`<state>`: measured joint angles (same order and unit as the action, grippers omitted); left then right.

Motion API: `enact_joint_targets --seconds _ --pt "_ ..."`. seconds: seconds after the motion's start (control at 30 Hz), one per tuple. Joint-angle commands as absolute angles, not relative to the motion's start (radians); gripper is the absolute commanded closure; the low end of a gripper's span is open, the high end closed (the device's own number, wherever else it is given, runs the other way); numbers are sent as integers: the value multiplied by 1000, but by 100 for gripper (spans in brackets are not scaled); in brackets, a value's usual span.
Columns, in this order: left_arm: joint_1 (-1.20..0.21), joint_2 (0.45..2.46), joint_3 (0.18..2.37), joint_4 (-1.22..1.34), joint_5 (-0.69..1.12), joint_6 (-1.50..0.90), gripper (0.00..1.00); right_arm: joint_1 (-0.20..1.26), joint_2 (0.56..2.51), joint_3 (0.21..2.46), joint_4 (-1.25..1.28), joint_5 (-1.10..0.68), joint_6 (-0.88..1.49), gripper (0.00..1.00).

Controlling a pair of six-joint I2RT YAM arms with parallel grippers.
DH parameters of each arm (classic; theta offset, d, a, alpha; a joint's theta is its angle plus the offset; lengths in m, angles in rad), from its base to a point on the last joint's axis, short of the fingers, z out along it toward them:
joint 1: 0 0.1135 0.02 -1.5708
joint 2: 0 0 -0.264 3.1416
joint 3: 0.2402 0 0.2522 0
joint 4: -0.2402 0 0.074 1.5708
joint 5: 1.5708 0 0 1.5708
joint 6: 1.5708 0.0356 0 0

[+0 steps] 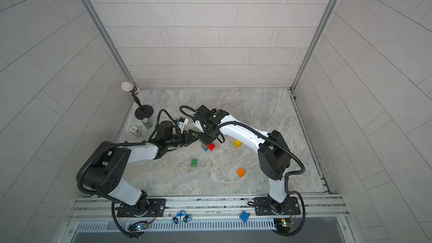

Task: Assemble a fork with lego
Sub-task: Assemble the lego brick with the lego brick.

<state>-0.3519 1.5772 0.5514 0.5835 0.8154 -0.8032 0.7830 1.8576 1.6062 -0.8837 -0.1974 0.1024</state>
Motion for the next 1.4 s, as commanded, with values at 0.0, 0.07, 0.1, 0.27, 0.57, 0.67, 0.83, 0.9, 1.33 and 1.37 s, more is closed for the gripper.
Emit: enact_joint_targets --seconds 0.0,0.07,0.1,0.27,0.57,0.67,0.83,0.9,1.33,1.37 --pt "-359 1583 578 583 831 -787 37 781 1875 1640 -894 -197 104 89" --pt "-360 1585 580 575 830 -782 37 780 1880 1642 -893 -198 104 90" --pt "-359 1585 578 574 829 -780 37 780 1884 1644 -894 -195 104 89" --pt "-362 1591 578 574 830 -778 37 778 1901 1648 -894 -192 101 90" --pt "-365 1600 584 565 832 -773 38 776 1935 1638 -897 -186 96 92" --pt "-365 1601 586 559 830 -770 39 777 1944 1635 -902 -181 94 93" --pt "-367 1600 583 556 830 -768 40 782 1955 1633 -927 -178 75 93" --pt "-367 1599 581 551 827 -765 41 787 1957 1628 -930 -178 69 93" --pt "-367 1586 581 539 821 -762 42 798 1887 1674 -917 -187 65 92" --pt "-367 1586 580 537 819 -762 42 798 1875 1675 -913 -187 67 92"
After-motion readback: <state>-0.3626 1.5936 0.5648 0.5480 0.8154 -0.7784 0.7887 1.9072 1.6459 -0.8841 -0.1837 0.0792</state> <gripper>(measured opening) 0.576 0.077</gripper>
